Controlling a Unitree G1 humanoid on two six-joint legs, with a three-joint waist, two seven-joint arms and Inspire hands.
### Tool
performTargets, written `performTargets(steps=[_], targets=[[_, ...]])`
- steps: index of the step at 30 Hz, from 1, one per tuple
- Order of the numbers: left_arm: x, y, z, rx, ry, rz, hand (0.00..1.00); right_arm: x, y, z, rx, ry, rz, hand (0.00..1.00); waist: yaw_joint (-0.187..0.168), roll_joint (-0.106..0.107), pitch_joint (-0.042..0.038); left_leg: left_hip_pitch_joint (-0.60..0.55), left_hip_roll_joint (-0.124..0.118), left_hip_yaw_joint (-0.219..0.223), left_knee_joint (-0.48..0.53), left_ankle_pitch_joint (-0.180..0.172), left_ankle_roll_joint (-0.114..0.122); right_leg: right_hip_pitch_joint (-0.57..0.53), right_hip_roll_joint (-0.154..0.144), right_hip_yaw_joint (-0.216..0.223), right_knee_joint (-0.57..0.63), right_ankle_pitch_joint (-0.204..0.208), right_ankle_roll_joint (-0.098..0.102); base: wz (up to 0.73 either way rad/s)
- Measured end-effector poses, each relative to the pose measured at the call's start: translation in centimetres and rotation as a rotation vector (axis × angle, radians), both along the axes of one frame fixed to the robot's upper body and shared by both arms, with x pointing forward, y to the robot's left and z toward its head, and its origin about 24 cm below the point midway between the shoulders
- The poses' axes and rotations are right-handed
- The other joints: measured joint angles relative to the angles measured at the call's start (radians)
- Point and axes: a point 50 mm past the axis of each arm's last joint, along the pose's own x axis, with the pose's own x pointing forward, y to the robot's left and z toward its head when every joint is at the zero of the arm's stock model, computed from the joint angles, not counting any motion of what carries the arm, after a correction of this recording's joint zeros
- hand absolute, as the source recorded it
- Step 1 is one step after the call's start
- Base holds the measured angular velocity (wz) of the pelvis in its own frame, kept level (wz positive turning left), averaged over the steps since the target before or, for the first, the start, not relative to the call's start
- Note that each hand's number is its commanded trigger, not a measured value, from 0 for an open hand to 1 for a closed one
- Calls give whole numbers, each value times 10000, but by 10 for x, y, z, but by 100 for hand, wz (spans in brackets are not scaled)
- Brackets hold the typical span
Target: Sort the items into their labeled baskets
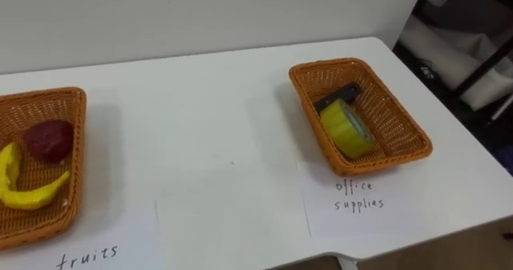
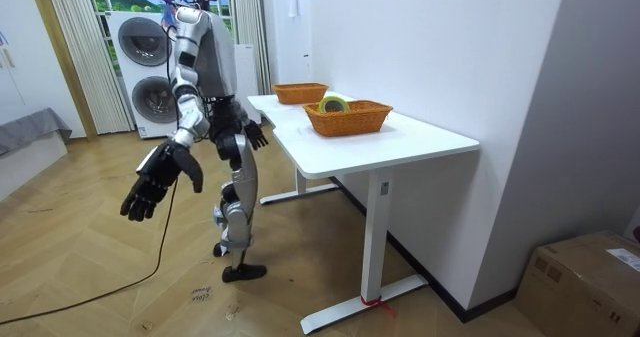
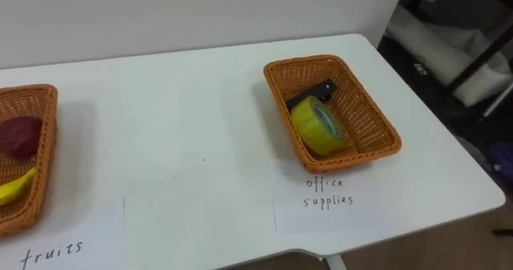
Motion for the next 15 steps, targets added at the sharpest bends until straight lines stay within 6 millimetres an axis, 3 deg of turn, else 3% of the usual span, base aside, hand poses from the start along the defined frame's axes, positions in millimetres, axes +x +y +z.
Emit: performTargets(steps=[6, 9, 15], targets=[[10, -16, -5, -762, -197, -310, 0, -4, 38, -33, 1644, 70, 1155, 0, 95, 279, -42, 37, 1, 30, -50, 3, -4, -6, 5, 37, -1, -12, -14, 0], [12, -22, -7, -1075, -210, -356, 0, -6, 63, -52, 2806, 53, 2886, 0, 257, 332, -37, 93, -1, -6, -4, 5, -9, 29, -10, -56, -19, -34, -22, 1], [1, -25, -12, -1324, 313, -352, 0, 4, 95, -70, 4830, 2159, 10573, 0, 956, 364, -16, 117, 4, -13, -4, -15, -26, 10, 3, -54, -27, -69, -31, -1]])
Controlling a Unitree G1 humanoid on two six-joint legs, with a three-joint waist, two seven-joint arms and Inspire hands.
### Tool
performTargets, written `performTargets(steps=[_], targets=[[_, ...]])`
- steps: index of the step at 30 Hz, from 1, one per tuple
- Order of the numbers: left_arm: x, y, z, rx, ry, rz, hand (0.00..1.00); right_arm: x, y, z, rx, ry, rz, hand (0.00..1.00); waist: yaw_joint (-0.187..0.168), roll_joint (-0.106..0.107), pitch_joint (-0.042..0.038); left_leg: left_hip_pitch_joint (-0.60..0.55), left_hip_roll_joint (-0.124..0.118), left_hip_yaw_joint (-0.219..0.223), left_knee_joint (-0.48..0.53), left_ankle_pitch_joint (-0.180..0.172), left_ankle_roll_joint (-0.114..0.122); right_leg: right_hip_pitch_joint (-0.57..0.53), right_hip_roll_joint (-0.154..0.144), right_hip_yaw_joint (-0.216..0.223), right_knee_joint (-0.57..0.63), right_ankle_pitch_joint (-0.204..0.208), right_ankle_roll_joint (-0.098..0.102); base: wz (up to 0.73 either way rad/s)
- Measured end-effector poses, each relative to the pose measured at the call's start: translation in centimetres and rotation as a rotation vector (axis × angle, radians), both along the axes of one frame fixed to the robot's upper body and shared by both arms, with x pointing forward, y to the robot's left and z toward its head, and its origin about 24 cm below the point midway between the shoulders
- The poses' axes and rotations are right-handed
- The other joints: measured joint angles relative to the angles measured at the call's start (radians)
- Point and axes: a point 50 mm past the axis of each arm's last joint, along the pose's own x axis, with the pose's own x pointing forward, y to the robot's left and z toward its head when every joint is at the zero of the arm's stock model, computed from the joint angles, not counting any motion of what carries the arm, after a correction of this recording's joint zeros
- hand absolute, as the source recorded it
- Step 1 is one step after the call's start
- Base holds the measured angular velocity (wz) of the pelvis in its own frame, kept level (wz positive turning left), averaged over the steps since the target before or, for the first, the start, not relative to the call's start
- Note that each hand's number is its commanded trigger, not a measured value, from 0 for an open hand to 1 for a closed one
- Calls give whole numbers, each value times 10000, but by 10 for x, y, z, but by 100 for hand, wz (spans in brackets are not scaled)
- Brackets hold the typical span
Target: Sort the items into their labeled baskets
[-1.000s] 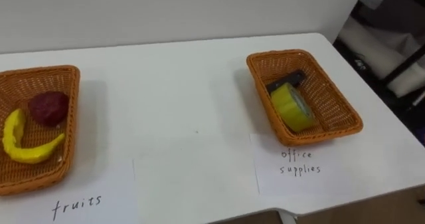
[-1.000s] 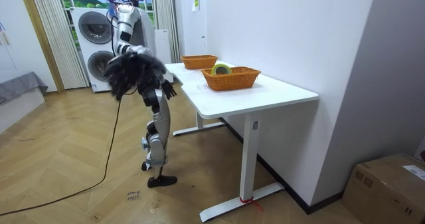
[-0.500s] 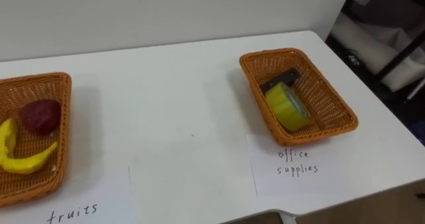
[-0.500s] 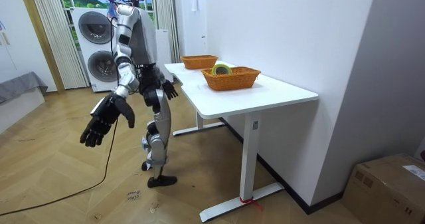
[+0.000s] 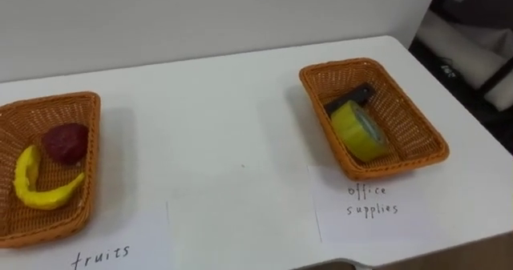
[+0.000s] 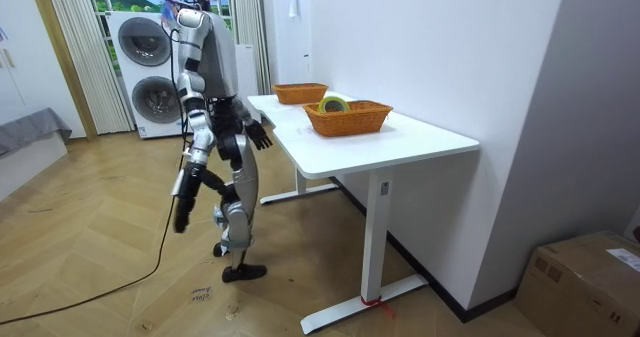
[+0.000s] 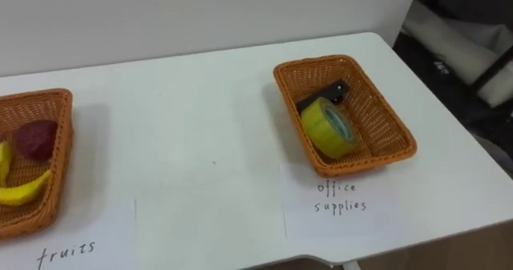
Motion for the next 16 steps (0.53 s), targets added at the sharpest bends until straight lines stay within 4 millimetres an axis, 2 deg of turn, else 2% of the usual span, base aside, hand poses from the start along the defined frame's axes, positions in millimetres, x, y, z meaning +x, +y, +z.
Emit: performTargets(steps=[2, 8, 11, 13, 15, 16], targets=[[-1, -1, -1, 19, 184, -254, 0, 17, 10, -3, 437, 377, 3133, 0, 374, 11, 5, -24, -2, -54, 25, 0, 0, 22, -8, -57, -38, 13, -2, 6], [2, -7, -2, 15, 246, -737, 0, 68, 26, -3, 682, 112, 7406, 0, 732, 8, 23, -120, -20, -505, 50, 4, -5, 307, -37, -508, -367, 77, 8, 22], [5, -8, -2, 11, 148, -883, 0, 78, 33, -2, 691, -4, 8642, 0, 928, 33, 24, -187, -86, -708, 46, 3, -14, 362, -32, -672, -460, 76, 6, 18], [7, -8, -1, 17, 75, -900, 0, 80, 34, -2, 785, -81, 8765, 0, 983, 34, 21, -263, -101, -836, 65, 6, -18, 394, -49, -805, -527, 77, 6, 24], [7, -8, -1, 11, 75, -900, 0, 81, 35, -2, 822, -114, 8774, 0, 987, 30, 87, -286, -121, -974, 145, 6, -18, 511, -84, -942, -536, 71, 14, 20], [7, -8, -1, -9, 62, -905, 0, 80, 35, -2, 839, -97, 8766, 0, 997, 29, 93, -301, -139, -1021, 161, 6, -16, 524, -111, -1029, -548, 58, 34, 11]])
